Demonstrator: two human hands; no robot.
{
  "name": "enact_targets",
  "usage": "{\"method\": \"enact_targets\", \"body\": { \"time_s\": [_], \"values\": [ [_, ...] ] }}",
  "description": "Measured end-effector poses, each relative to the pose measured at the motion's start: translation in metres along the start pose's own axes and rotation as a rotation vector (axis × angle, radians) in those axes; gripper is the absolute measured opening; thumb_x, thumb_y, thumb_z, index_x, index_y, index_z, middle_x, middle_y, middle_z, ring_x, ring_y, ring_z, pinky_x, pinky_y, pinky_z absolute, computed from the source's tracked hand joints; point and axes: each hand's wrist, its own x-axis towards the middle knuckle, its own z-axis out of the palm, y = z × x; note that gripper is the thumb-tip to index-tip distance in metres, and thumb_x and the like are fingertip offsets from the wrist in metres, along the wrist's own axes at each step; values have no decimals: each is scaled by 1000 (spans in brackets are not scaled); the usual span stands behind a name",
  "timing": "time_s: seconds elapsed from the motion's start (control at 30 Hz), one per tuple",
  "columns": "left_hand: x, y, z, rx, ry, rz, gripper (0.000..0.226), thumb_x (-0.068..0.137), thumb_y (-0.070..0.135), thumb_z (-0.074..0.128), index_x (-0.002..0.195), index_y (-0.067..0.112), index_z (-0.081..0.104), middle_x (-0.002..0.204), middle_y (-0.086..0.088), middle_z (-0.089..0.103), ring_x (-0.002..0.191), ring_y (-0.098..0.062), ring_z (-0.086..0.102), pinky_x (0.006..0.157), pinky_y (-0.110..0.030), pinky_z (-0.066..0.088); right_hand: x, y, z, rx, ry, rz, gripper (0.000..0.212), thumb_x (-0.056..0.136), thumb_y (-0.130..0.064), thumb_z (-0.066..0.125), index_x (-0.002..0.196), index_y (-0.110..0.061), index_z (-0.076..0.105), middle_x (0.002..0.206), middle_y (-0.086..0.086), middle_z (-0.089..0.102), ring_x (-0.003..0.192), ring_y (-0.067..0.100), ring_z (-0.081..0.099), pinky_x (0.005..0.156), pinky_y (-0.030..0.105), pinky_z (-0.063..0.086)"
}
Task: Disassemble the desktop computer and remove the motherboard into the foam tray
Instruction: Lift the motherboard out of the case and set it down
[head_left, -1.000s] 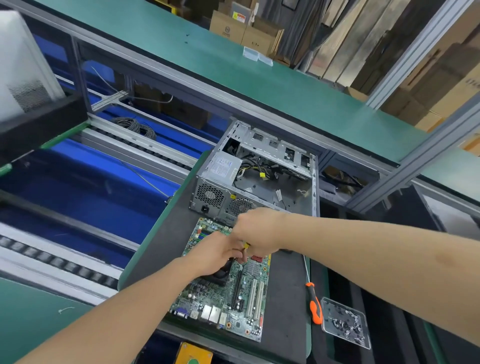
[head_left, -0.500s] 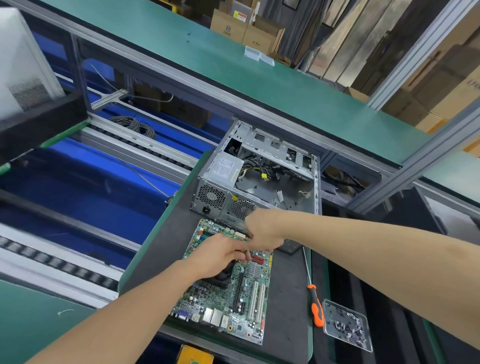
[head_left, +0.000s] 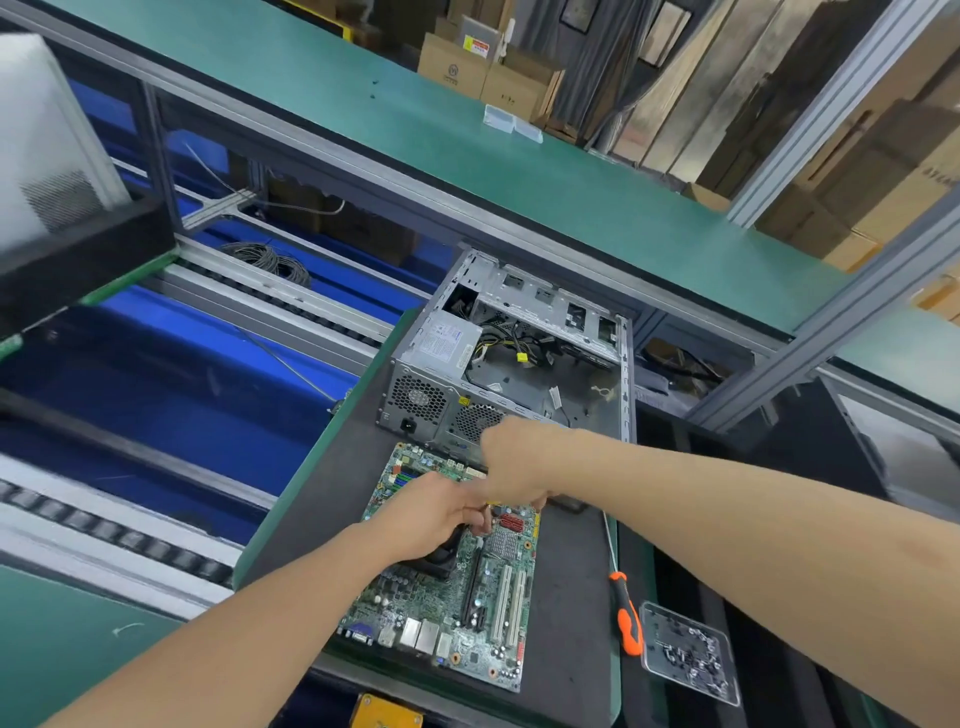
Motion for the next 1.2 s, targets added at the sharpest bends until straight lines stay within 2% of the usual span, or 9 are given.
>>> {"method": "enact_targets", "body": {
  "time_s": [0.1, 0.17, 0.37, 0.5, 0.6, 0.73, 0.87, 1.07, 1.2],
  "values": [
    [1, 1, -1, 49, -20, 15, 23, 105, 18, 57, 101, 15, 80, 100, 4, 79, 94, -11, 72, 92, -32, 55, 10, -1, -5, 369, -401, 307, 51, 110, -48, 34, 100, -5, 60, 76, 11, 67, 45, 13, 34, 38, 19, 30],
    [0, 1, -3, 91, -29, 26, 23, 105, 26, 57, 101, 23, 80, 101, 10, 78, 93, -9, 71, 89, -32, 55, 15, -1, -2, 443, -461, 301, 40, 113, -34, 36, 97, -7, 60, 77, 8, 59, 51, 11, 28, 35, 17, 26],
    [0, 1, -4, 22, -18, 17, 20, 105, 27, 58, 113, 31, 77, 102, 18, 77, 92, 6, 67, 83, -10, 47, 11, 3, -3, -206, -136, -82, 48, 105, -35, 50, 71, -8, 69, 69, 3, 70, 50, 16, 55, 55, 26, 51],
    [2, 1, -4, 56, -43, -4, 22, 104, 31, 57, 109, 27, 78, 105, 13, 78, 98, -5, 68, 87, -24, 50, -4, 1, 3, -709, 129, -487, 15, 98, -18, 61, 83, -16, 59, 61, -1, 46, 55, 19, 46, 49, 29, 40],
    [1, 2, -4, 97, -50, -20, 23, 104, 32, 58, 108, 25, 80, 104, 10, 79, 98, -10, 70, 90, -27, 53, -10, 2, 7, -829, 182, -591, 19, 91, -12, 66, 79, -17, 53, 58, -3, 36, 52, 18, 43, 52, 30, 41],
    [-1, 5, -3, 65, 4, -5, 23, 102, 27, 59, 99, 21, 81, 84, 22, 76, 73, 5, 65, 77, -19, 53, -6, 3, 8, -109, 138, -85, 51, 100, -47, 55, 68, -8, 51, 62, 7, 54, 45, 22, 51, 42, 24, 37],
    [0, 6, -4, 118, -20, -18, 25, 104, 33, 57, 95, 24, 78, 89, 11, 77, 79, -6, 67, 71, -27, 50, 10, -1, -1, 376, -386, 340, 42, 112, -29, 31, 96, 0, 56, 83, 8, 68, 49, 15, 37, 39, 22, 29],
    [1, 2, -4, 138, -47, -23, 24, 104, 38, 55, 109, 32, 77, 96, 7, 78, 83, -13, 67, 80, -33, 54, 10, -11, -5, -422, -97, -126, 39, 105, -28, 48, 77, -8, 68, 68, 0, 64, 51, 14, 50, 39, 22, 38],
    [2, 1, -4, 133, -49, -25, 24, 104, 39, 54, 105, 31, 76, 99, 11, 77, 92, -11, 69, 88, -36, 54, 7, 2, 7, -664, 139, -407, 24, 100, -20, 59, 78, -14, 51, 65, 1, 46, 59, 25, 54, 49, 30, 42]
  ]
}}
